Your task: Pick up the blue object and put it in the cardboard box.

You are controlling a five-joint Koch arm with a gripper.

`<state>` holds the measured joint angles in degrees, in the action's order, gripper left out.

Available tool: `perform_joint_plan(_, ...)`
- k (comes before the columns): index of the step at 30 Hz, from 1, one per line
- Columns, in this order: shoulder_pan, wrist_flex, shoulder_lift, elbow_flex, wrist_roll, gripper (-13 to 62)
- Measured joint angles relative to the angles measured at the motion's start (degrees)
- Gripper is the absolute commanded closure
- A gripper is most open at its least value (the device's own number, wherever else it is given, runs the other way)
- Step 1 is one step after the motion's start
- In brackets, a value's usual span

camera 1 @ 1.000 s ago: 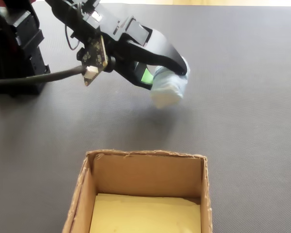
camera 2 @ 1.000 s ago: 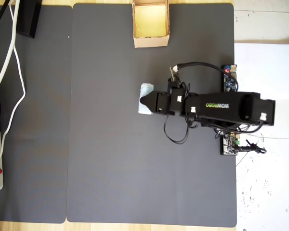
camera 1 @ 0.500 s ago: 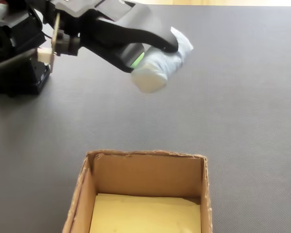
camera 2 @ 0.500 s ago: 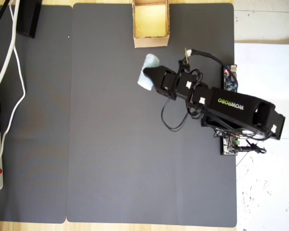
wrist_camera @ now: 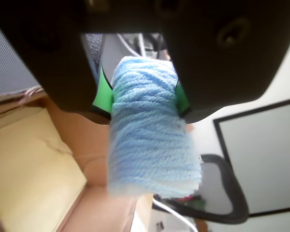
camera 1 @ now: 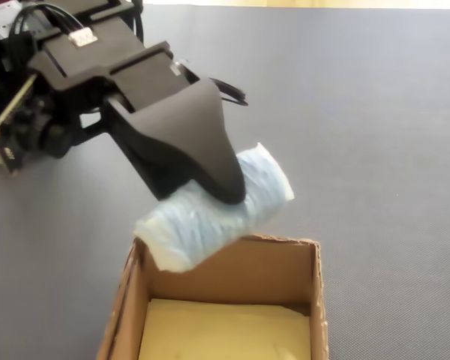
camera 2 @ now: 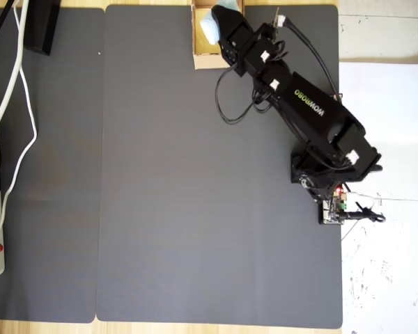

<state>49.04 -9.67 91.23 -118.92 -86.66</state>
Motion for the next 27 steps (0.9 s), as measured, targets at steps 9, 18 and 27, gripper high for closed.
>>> perform_joint_plan(9,2.5,8.8,-3.9,5.3,0.0,16.2)
perform_joint_plan(18,1.3,11.7,0.3,4.0,0.1,16.2)
perform_joint_plan(27,-13.3,11.7,18.6,-13.4,-0.2,16.3)
